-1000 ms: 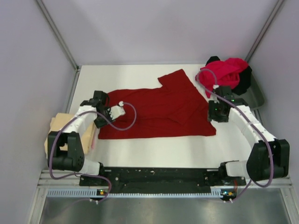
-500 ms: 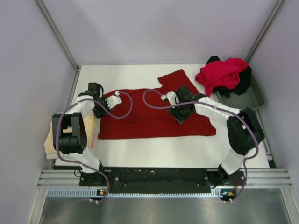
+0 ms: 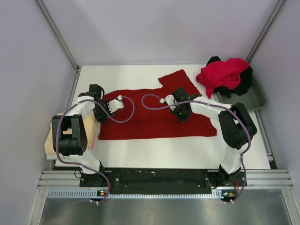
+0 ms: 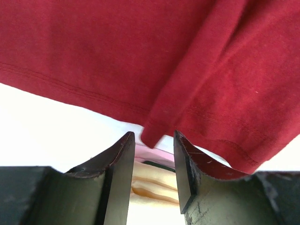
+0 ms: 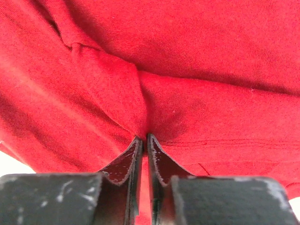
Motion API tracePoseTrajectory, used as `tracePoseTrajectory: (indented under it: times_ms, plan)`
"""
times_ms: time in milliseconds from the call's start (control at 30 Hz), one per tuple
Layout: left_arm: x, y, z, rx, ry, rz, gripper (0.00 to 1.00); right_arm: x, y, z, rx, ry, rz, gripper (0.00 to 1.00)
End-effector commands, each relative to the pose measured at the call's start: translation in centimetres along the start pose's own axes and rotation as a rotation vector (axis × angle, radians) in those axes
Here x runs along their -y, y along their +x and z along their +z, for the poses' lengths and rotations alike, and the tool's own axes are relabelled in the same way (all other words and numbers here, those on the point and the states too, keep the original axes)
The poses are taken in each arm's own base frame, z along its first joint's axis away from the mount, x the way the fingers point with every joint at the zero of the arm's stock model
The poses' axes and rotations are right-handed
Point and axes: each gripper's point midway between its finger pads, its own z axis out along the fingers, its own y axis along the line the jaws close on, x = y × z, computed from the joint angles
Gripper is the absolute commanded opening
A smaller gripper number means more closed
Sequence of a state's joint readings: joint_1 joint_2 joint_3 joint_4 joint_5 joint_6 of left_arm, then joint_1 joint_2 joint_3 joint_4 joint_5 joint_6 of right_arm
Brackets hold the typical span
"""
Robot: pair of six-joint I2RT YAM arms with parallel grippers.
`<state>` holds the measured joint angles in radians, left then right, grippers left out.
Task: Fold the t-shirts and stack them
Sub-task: Fold the flattened tshirt in 1/3 of the way
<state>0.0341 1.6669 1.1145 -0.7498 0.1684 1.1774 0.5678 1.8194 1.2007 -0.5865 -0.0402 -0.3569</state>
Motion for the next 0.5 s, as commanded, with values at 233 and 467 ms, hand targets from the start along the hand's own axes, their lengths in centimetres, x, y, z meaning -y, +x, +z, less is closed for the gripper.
tracePoseTrajectory:
  times_ms: [233, 467]
  plan:
    - [0.5, -1.0, -1.0, 0.050, 0.018, 0.043, 0.45, 2.7, -2.6, -1.2, 0.053, 0.128, 0.004, 0.00]
    - [-3.0, 0.0, 0.4, -0.037, -0.099, -0.040, 0.00, 3.6, -4.7, -2.7, 0.117, 0.154, -0.001, 0.00]
